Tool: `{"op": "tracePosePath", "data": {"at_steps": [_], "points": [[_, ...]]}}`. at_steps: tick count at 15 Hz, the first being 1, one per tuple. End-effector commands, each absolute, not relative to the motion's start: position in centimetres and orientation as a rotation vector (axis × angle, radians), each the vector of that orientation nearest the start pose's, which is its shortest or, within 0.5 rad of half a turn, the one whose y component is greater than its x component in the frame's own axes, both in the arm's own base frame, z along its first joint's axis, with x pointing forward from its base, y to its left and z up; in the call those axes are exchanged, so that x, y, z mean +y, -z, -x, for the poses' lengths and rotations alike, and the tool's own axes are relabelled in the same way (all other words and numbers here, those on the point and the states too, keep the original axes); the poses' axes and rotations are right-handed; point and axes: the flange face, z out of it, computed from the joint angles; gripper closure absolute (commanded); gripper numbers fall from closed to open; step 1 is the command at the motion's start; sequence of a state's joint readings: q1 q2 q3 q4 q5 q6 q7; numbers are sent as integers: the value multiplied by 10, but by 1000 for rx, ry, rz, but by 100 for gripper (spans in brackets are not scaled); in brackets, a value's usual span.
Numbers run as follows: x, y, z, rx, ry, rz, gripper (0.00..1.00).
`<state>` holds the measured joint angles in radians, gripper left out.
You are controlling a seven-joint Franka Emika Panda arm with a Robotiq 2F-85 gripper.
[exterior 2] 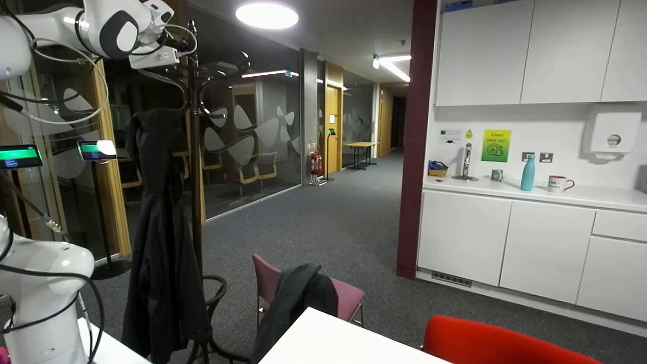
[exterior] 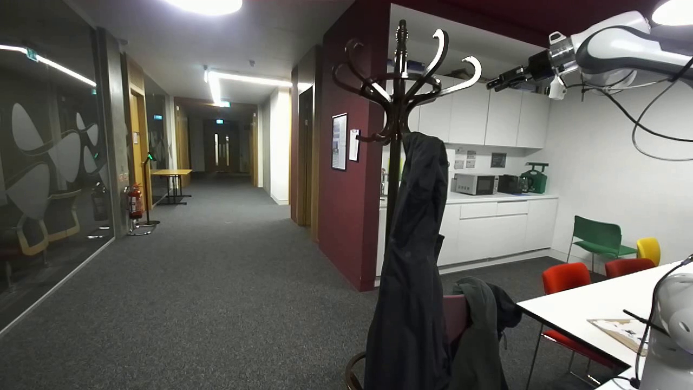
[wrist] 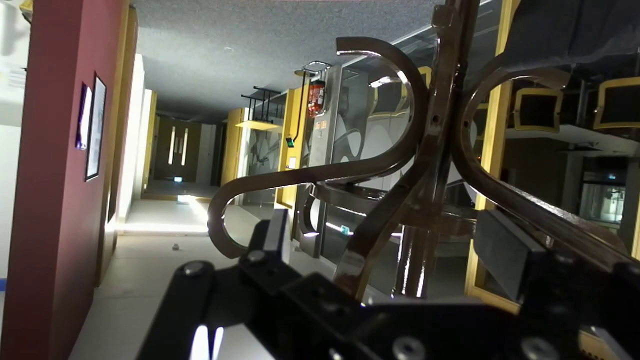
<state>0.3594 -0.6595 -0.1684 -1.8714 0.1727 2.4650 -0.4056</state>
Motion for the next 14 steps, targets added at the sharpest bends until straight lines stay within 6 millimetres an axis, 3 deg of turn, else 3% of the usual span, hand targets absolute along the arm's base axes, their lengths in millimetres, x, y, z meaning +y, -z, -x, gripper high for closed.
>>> {"op": "tracePosePath", "data": {"at_steps": [1, 14], "points": [[19, -891, -340, -599, 1767, 2346, 0], [19, -898, -341, -627, 1821, 2336, 0]]}}
